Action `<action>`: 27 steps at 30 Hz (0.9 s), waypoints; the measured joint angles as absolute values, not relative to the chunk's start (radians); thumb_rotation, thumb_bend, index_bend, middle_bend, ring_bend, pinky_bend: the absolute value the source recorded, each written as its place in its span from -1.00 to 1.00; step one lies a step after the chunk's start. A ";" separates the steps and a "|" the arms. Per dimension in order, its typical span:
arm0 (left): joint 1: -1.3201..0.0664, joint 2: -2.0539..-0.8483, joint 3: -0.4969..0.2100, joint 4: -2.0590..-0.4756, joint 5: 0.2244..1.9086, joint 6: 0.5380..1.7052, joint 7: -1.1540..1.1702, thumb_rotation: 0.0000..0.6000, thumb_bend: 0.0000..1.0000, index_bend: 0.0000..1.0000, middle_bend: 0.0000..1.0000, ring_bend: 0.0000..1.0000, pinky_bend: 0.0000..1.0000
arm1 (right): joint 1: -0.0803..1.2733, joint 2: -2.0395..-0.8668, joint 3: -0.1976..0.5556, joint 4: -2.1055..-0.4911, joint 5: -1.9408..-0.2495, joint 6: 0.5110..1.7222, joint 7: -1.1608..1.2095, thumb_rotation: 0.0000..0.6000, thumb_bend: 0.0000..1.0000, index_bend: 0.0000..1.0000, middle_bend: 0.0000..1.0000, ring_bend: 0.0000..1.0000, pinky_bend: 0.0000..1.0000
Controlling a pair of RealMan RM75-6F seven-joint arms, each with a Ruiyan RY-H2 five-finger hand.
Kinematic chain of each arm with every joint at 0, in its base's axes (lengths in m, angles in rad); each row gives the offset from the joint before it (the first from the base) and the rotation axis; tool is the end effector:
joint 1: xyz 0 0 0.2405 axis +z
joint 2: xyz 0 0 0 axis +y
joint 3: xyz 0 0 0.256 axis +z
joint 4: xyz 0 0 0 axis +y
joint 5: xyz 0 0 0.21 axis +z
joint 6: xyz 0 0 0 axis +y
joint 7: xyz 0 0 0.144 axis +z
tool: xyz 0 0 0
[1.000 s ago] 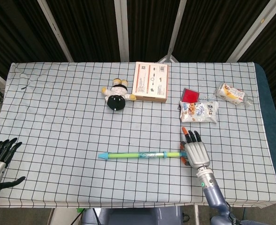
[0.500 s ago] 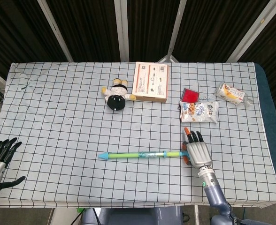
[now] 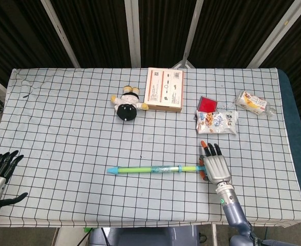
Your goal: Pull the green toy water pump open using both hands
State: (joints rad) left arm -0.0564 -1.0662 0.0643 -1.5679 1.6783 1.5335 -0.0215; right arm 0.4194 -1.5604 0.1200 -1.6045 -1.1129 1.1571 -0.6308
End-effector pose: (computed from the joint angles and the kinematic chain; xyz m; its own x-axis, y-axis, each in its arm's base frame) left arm -0.3117 0.1467 0.1609 0.4732 0.0769 0.8776 0.8752 -0.1546 -0.4584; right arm -0.2202 -0.2621 -0.0099 0.5233 -0.2680 0.8089 -0.8521 -0.1560 0.4996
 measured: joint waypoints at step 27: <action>-0.146 -1.083 0.012 -1.782 1.585 1.364 0.271 1.00 -0.76 -0.83 -1.00 -1.00 -1.00 | 0.383 -1.463 0.132 -1.707 -1.144 1.258 -0.579 1.00 -0.05 0.33 -0.79 -1.00 -1.00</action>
